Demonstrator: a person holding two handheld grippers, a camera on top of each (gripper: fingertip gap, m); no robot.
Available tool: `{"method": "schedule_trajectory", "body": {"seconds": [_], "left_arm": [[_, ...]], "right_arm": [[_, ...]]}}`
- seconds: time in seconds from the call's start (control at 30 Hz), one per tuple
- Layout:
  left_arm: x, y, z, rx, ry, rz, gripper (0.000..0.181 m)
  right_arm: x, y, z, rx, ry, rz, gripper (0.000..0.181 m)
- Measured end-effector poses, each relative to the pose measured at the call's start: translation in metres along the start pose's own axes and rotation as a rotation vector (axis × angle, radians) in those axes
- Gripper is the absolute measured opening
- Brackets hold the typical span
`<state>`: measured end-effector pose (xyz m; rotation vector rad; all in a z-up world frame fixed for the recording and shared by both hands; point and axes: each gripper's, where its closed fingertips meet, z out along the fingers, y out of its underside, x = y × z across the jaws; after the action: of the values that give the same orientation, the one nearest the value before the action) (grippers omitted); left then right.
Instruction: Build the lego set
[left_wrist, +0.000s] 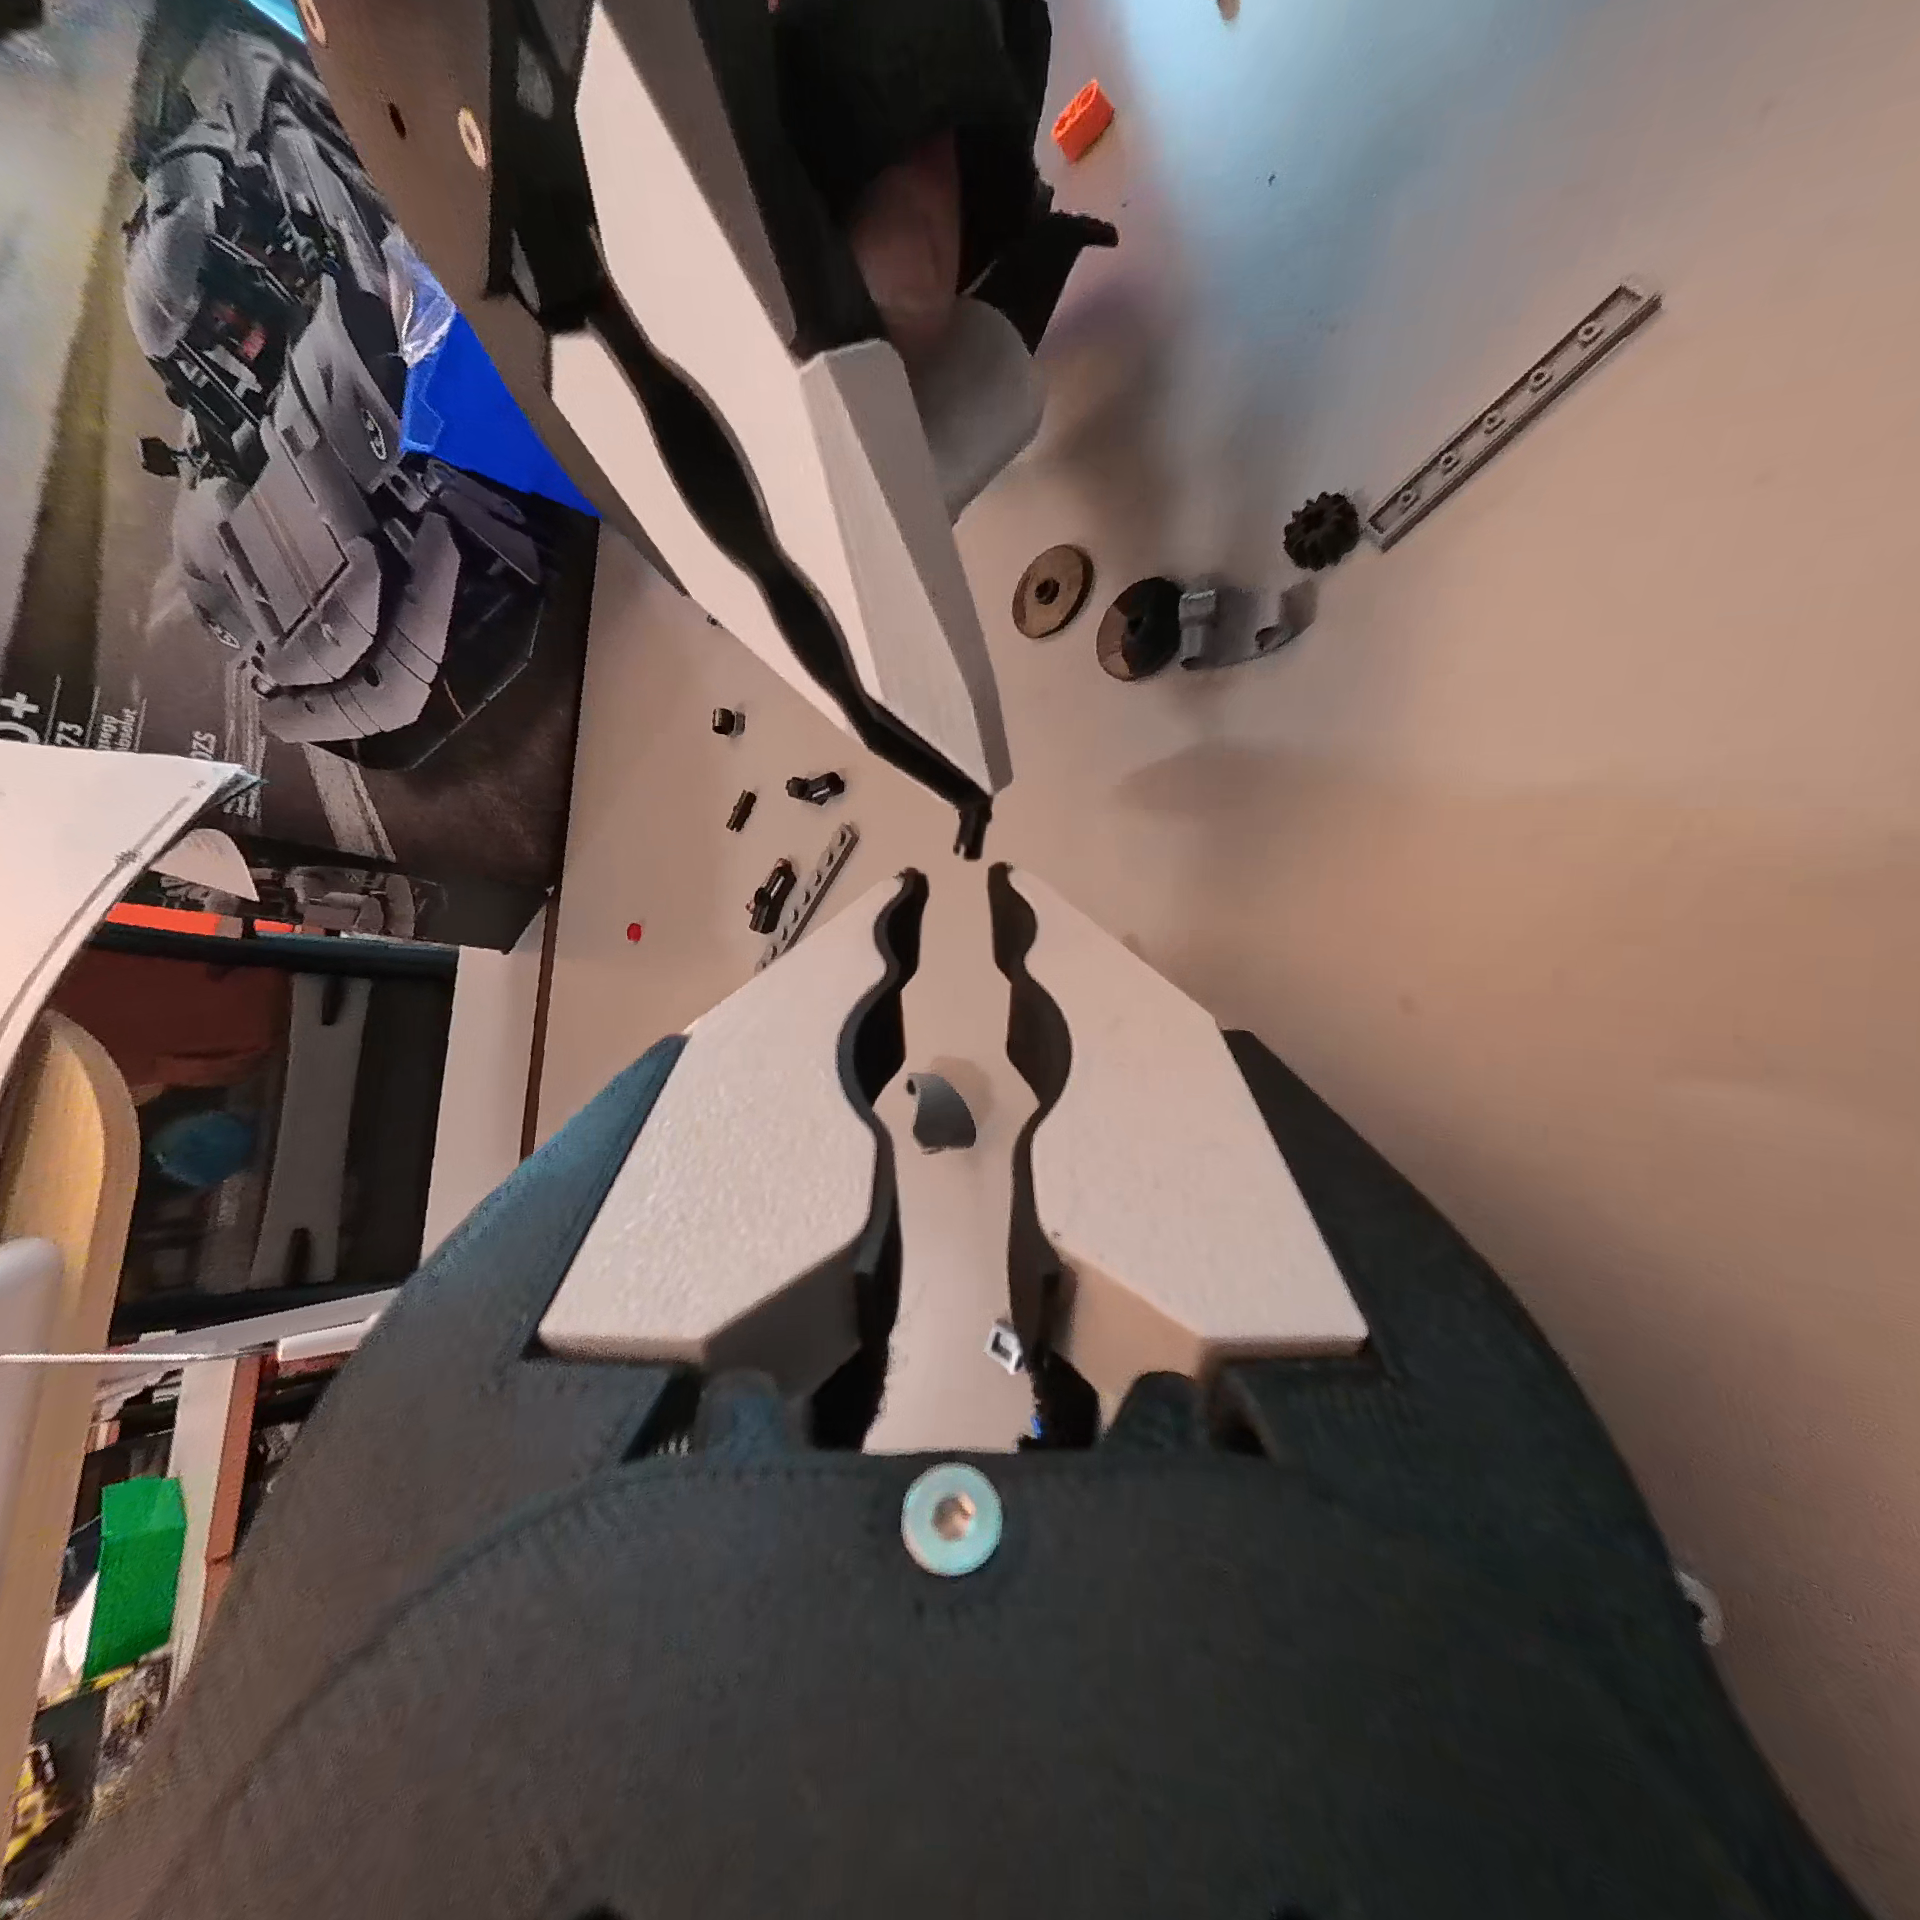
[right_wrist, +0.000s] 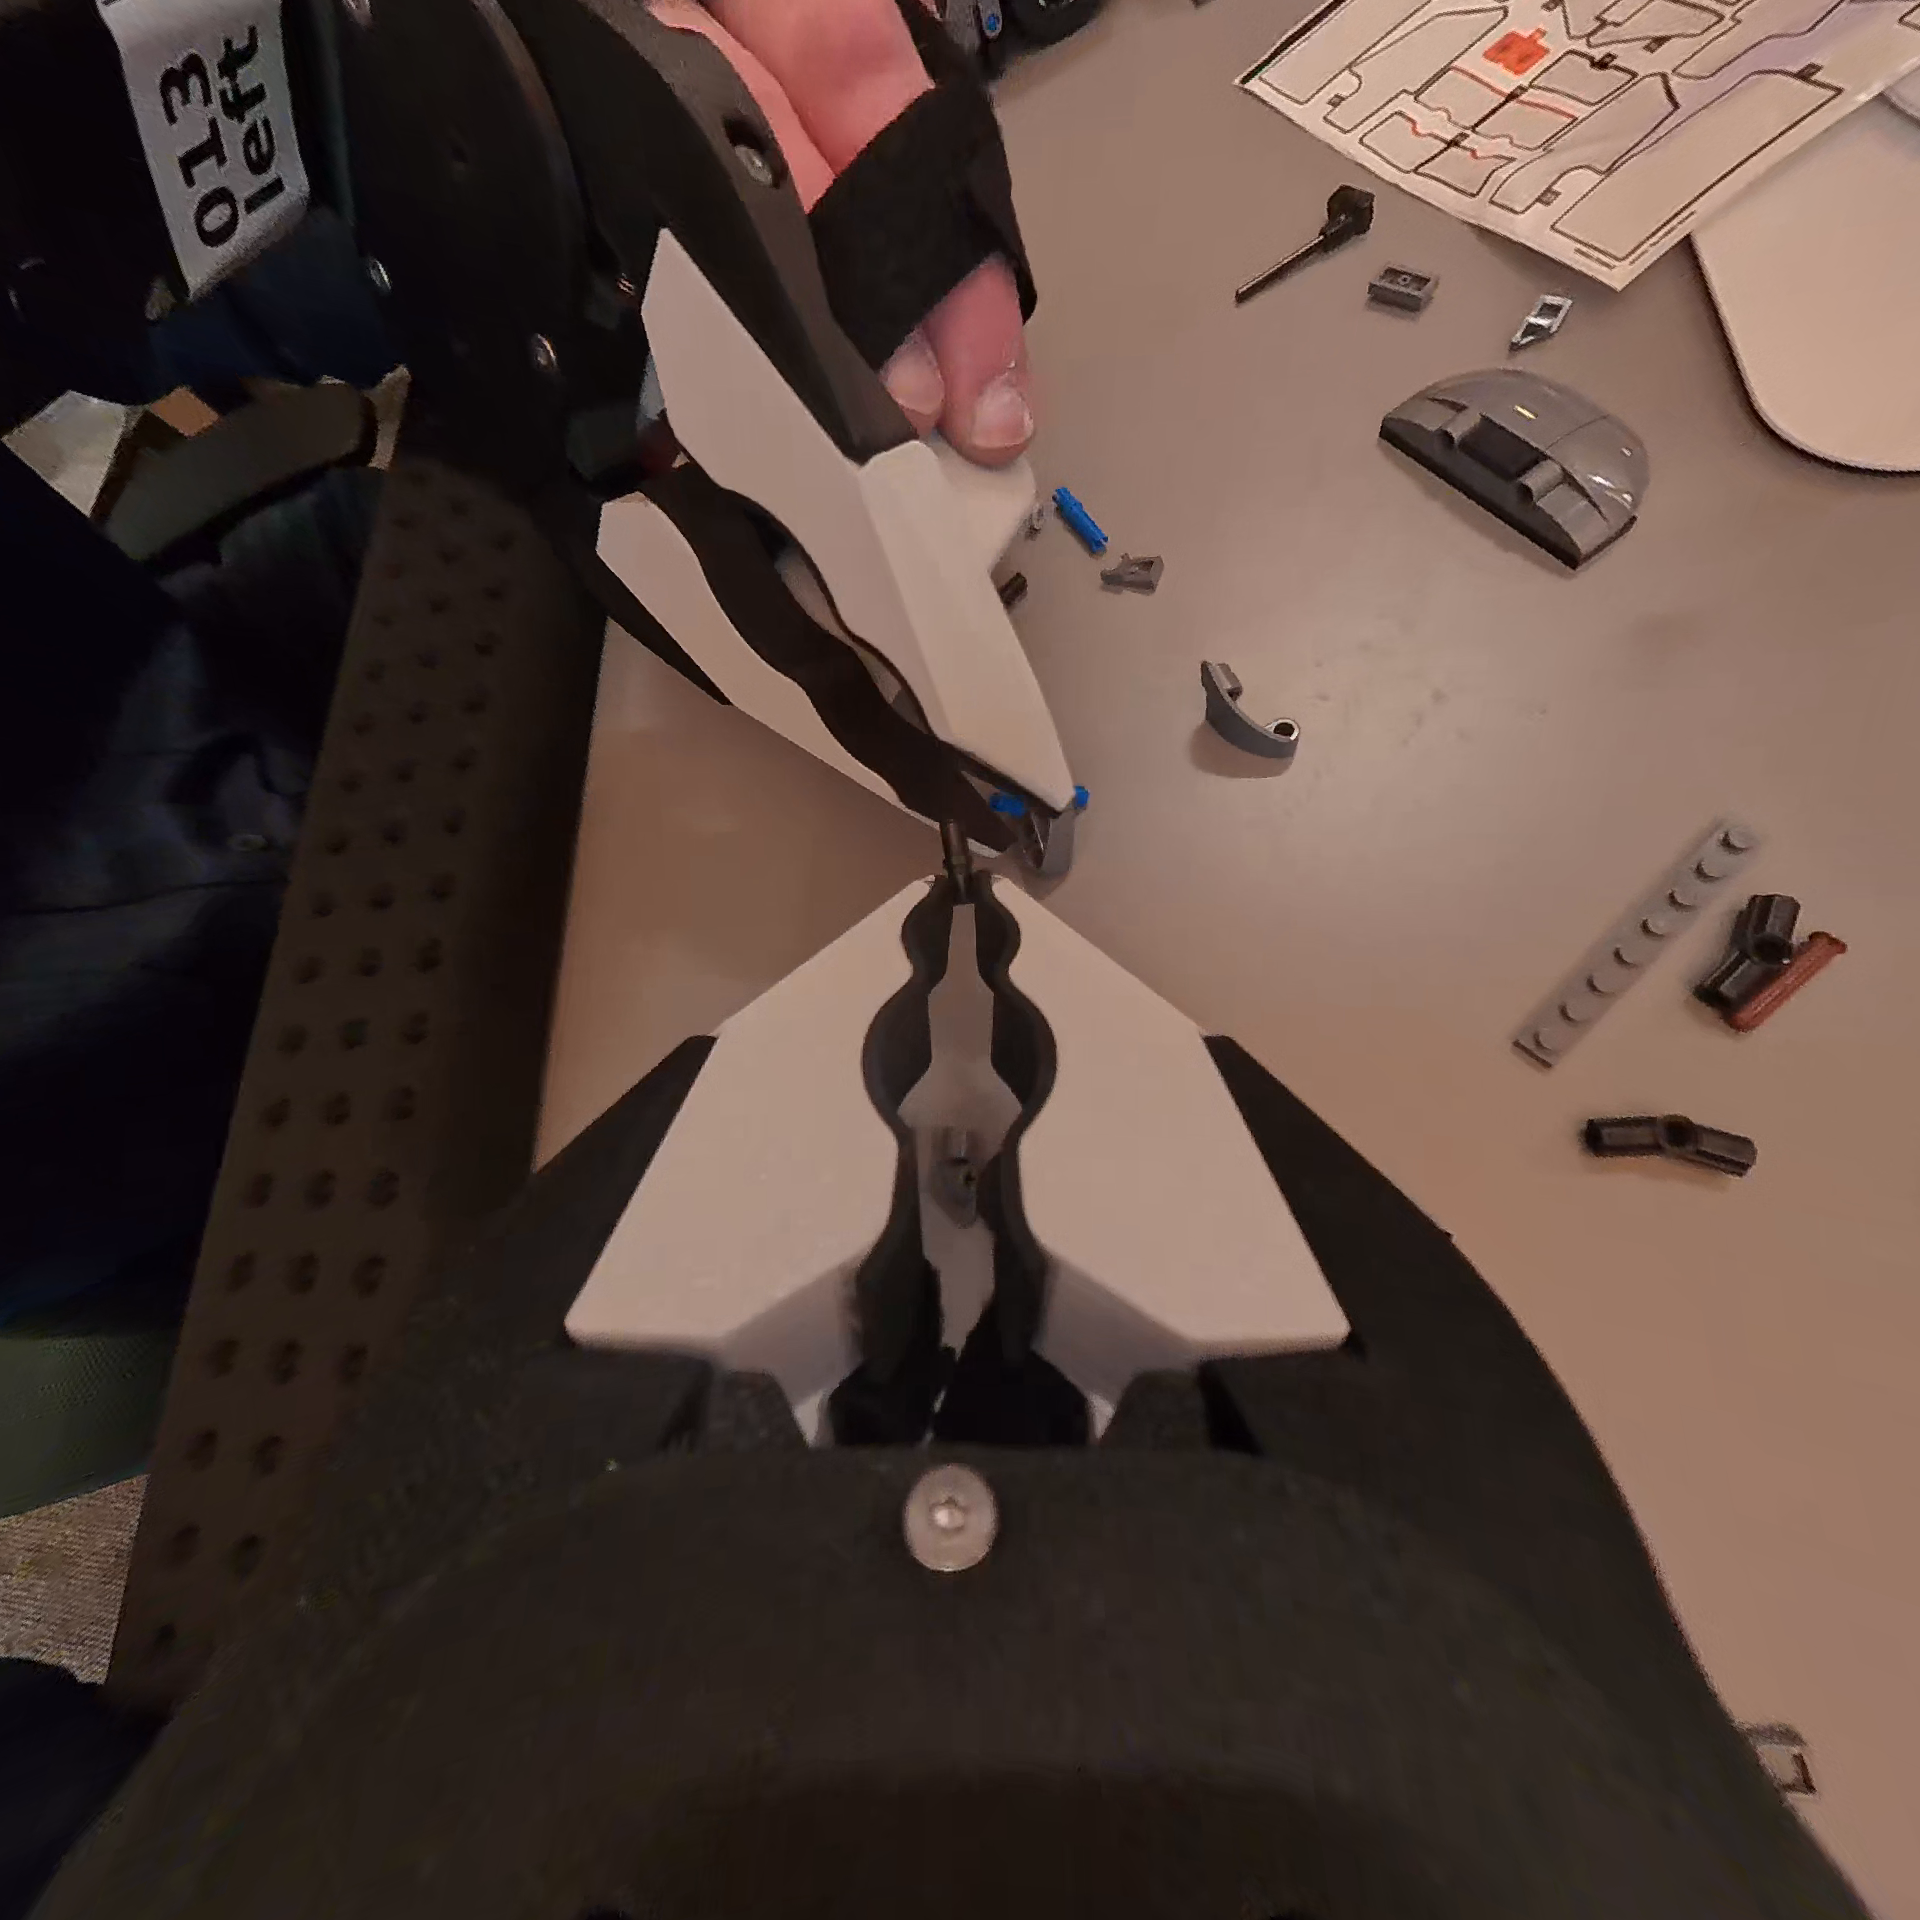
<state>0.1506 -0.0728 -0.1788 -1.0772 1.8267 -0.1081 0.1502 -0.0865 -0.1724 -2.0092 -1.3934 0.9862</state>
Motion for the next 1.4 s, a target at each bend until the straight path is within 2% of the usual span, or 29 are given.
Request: {"method": "schedule_trajectory", "body": {"seconds": [0.53, 0.93, 1.4], "left_arm": [[0.002, -0.007, -0.002, 0.017, -0.016, 0.039, 0.002], [0.000, -0.010, -0.003, 0.055, 0.007, -0.024, 0.002], [-0.001, -0.011, -0.003, 0.075, 0.015, -0.049, 0.002]], "right_arm": [[-0.002, -0.004, 0.001, 0.030, -0.027, 0.028, 0.003], [-0.001, 0.000, 0.003, -0.001, -0.012, 0.002, 0.011], [-0.004, -0.007, -0.001, 0.033, -0.011, -0.027, 0.003]]}}
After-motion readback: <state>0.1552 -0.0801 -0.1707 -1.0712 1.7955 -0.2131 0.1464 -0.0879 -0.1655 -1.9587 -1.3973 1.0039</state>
